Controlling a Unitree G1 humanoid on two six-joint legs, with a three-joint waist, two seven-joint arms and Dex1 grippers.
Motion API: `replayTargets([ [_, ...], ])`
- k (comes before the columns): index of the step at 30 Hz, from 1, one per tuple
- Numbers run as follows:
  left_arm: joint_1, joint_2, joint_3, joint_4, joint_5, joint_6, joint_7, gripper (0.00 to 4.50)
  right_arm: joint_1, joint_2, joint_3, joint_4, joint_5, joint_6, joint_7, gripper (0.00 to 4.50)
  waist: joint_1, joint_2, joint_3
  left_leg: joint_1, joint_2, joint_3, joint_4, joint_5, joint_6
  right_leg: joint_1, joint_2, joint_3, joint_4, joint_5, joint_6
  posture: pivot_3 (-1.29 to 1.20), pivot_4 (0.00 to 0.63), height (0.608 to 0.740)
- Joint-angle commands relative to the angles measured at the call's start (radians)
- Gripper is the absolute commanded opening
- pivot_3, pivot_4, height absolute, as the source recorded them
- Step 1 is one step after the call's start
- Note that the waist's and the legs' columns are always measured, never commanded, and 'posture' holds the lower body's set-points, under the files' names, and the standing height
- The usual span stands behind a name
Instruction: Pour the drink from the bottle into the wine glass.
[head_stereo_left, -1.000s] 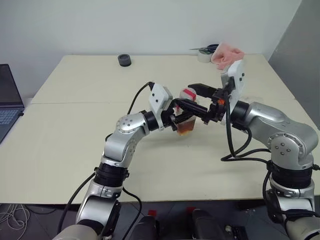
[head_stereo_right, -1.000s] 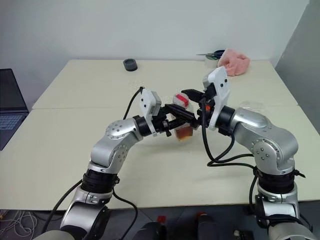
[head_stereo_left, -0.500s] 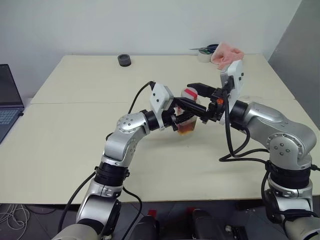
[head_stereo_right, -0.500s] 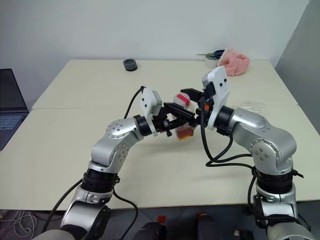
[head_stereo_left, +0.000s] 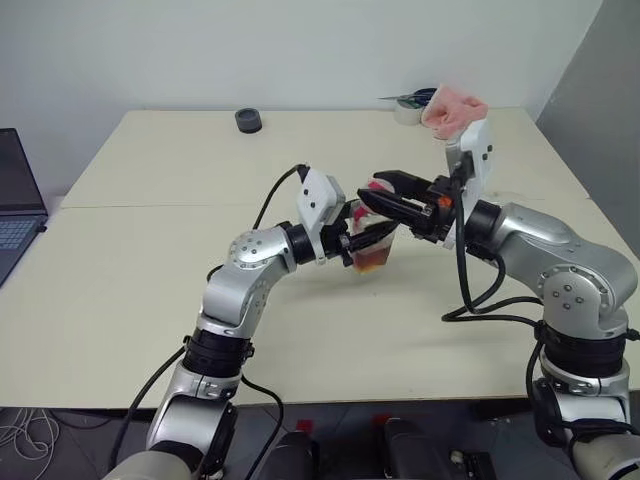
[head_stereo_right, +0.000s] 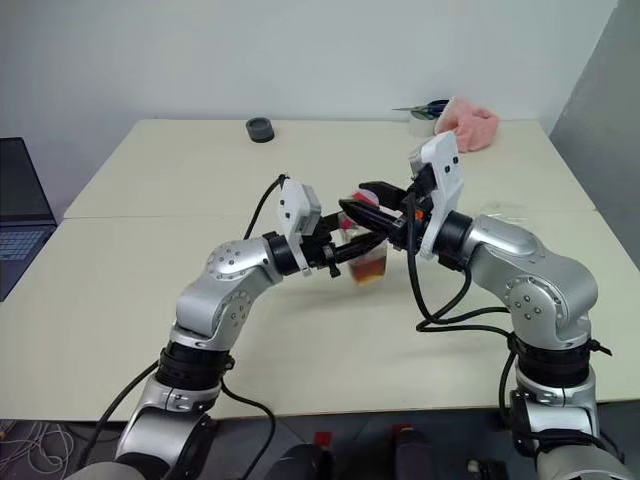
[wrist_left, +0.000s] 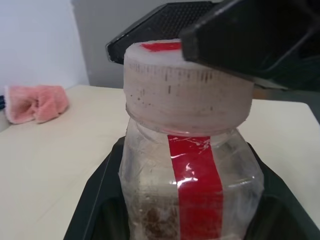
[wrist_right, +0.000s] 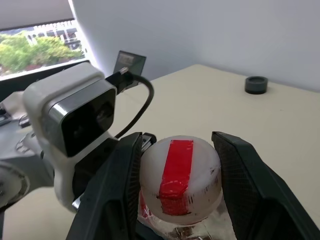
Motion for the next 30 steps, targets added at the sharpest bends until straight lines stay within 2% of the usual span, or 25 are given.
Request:
replayTargets([
  [1, -0.014, 0.027, 0.016, -0.116, -0.098, 0.044, -0.064, 1.95, -0.042, -0.051, 0.047, -0.018, 0.065, -0.034, 0.207, 1.87, 0.0, 0.0, 0.0, 0.0, 0.0, 0.0, 0.0, 0.0, 0.0, 0.0, 0.0, 0.0, 0.0, 0.0, 0.0, 0.0, 0.15, 0.74],
  [4, -0.013, 0.059, 0.036, -0.213, -0.208, 0.119, -0.109, 1.95, -0.101, -0.084, 0.07, 0.034, 0.084, -0.055, 0.361, 1.87, -0.003, 0.0, 0.0, 0.0, 0.0, 0.0, 0.0, 0.0, 0.0, 0.0, 0.001, 0.0, 0.0, 0.0, 0.0, 0.0, 0.15, 0.74],
  [8, -0.025, 0.094, 0.067, -0.289, -0.312, 0.202, -0.124, 1.95, -0.163, -0.101, 0.1, 0.098, 0.058, -0.076, 0.451, 1.87, -0.003, 0.0, 0.0, 0.001, 0.001, 0.0, 0.0, 0.0, 0.0, 0.001, 0.001, 0.0, 0.0, 0.0, 0.0, 0.0, 0.15, 0.74],
  [14, -0.043, 0.136, 0.089, -0.259, -0.295, 0.203, -0.106, 1.95, -0.21, -0.104, 0.055, 0.152, 0.075, -0.029, 0.409, 1.87, -0.001, 0.0, 0.0, 0.0, 0.001, -0.001, 0.0, 0.0, 0.0, 0.001, 0.001, 0.0, 0.0, 0.0, 0.0, 0.0, 0.15, 0.74],
  [15, -0.04, 0.139, 0.093, -0.257, -0.291, 0.202, -0.099, 1.95, -0.202, -0.111, 0.037, 0.144, 0.092, -0.01, 0.392, 2.61, -0.001, 0.0, 0.0, 0.0, 0.001, -0.001, 0.0, 0.0, 0.0, 0.001, 0.001, 0.0, 0.0, 0.0, 0.0, 0.0, 0.15, 0.74],
  [16, -0.037, 0.141, 0.096, -0.257, -0.29, 0.203, -0.09, 1.95, -0.192, -0.118, 0.019, 0.133, 0.108, 0.008, 0.378, 2.82, 0.0, 0.0, 0.0, 0.0, 0.0, -0.001, 0.0, 0.0, 0.0, 0.001, 0.0, 0.0, -0.001, 0.0, 0.0, 0.0, 0.15, 0.74],
  [19, -0.012, 0.151, 0.103, -0.256, -0.277, 0.197, -0.073, 1.95, -0.112, -0.157, -0.045, 0.072, 0.12, 0.039, 0.307, 3.93, 0.004, 0.0, 0.0, 0.0, 0.0, -0.001, 0.0, 0.0, 0.0, 0.001, -0.001, 0.0, -0.001, 0.0, 0.0, 0.0, 0.15, 0.74],
  [21, -0.002, 0.15, 0.101, -0.248, -0.262, 0.184, -0.056, 1.95, -0.051, -0.163, -0.078, 0.027, 0.107, 0.039, 0.233, 4.48, 0.005, 0.0, 0.0, -0.001, 0.0, -0.002, 0.0, 0.0, 0.0, 0.001, -0.002, 0.0, -0.002, 0.0, 0.0, 0.0, 0.15, 0.74],
  [27, -0.007, 0.133, 0.09, -0.206, -0.238, 0.152, -0.031, 1.95, 0.01, -0.077, -0.135, -0.1, 0.178, 0.074, -0.001, 4.48, -0.001, 0.0, 0.0, -0.001, 0.0, -0.001, 0.0, 0.0, 0.0, 0.0, -0.001, 0.001, 0.0, 0.0, 0.0, 0.0, 0.15, 0.74],
  [30, -0.02, 0.111, 0.077, -0.162, -0.221, 0.123, -0.023, 1.95, 0.003, -0.01, -0.115, -0.139, 0.178, 0.07, -0.115, 4.48, 0.0, 0.0, 0.0, -0.001, 0.0, -0.002, 0.0, 0.0, 0.0, 0.0, -0.001, 0.001, 0.0, 0.0, 0.0, 0.0, 0.15, 0.74],
])
